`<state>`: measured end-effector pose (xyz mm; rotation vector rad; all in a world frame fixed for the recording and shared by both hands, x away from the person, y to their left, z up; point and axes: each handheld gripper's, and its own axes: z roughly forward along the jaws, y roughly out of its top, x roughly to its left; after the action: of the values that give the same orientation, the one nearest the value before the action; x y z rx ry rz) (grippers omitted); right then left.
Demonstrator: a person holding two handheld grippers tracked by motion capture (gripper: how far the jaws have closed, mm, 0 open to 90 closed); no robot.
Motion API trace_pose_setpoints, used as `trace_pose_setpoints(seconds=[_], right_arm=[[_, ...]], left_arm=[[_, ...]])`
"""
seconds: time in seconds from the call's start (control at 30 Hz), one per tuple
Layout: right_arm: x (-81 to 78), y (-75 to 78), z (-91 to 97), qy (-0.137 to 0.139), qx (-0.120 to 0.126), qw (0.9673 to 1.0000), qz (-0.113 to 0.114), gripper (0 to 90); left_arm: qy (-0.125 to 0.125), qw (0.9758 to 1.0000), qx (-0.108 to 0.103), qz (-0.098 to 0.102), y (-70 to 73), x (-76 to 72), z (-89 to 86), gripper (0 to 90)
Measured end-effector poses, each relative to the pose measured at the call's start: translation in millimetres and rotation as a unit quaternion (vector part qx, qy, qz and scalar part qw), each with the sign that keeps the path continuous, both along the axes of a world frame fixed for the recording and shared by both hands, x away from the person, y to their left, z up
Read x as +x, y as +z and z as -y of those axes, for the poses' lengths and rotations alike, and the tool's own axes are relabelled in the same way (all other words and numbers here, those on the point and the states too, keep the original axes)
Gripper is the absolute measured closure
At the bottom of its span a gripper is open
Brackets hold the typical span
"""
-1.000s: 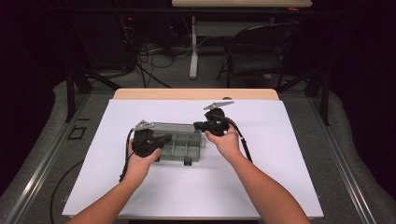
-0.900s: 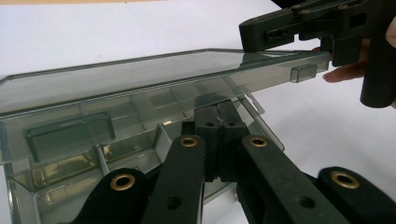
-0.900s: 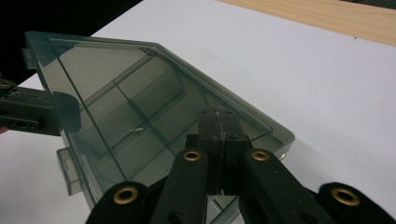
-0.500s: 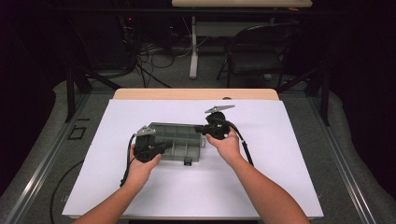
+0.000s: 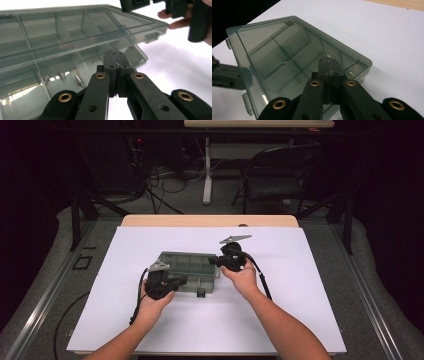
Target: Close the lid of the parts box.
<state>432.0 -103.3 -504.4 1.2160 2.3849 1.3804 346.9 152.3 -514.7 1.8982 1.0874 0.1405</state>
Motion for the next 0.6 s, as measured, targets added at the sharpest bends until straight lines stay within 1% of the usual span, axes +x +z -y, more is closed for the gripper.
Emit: trace_pose_setpoints(seconds=[0.03,0.1,0.13,0.17,0.23,0.27,0.33,0.4,0.47,0.5,0.6], right_arm=[[-0.1,-0.9,0.1,0.001,0.0,1.0,0.0,90.0],[-0.9,-2.7,0.3,-0.003,0.001,1.0,-0.003,90.0],[-0.9,-3.6,0.8,-0.001,-0.002,1.0,-0.001,90.0],[-1.3,-4.5,1.1,-0.002,0.0,1.0,-0.004,90.0],[-1.4,-5.9,1.9,-0.003,-0.002,1.0,-0.007,90.0],[-1.3,-6.9,2.2,-0.004,-0.003,1.0,-0.004,90.0],[-1.9,-7.9,2.3,-0.004,-0.003,1.0,-0.006,90.0],[-2.1,-8.8,2.0,-0.002,-0.006,1.0,-0.006,90.0],[-2.4,-10.1,1.9,-0.002,-0.006,1.0,-0.007,90.0],[-2.3,-10.7,1.8,-0.004,-0.005,1.0,-0.005,90.0],[-2.9,-11.7,1.7,-0.004,-0.004,0.9999,-0.009,90.0]], left_arm=[[-0.005,1.0,0.001,-0.003,0.8,-3.2,0.0,88.6],[-0.013,0.9999,0.003,0.002,3.2,-9.4,0.4,88.6],[-0.013,0.9999,0.005,0.006,5.3,-12.5,0.5,88.7],[-0.016,0.9998,0.004,0.01,7.4,-14.5,0.1,88.7],[-0.015,0.9998,0.003,0.014,12.4,-16.7,-2.0,88.7],[-0.016,0.9998,0.001,0.014,14.7,-16.2,-3.6,88.7],[-0.008,0.9997,0.003,0.021,17.7,-13.0,-6.8,88.6],[-0.001,0.9998,0.003,0.021,18.8,-7.5,-10.8,88.4],[0.009,0.9998,0.003,0.016,17.1,-2.4,-12.6,88.3],[0.008,0.9999,0.005,0.013,15.7,0.0,-13.4,88.3],[0.013,0.9997,0.017,0.009,9.5,4.4,-12.9,88.1]])
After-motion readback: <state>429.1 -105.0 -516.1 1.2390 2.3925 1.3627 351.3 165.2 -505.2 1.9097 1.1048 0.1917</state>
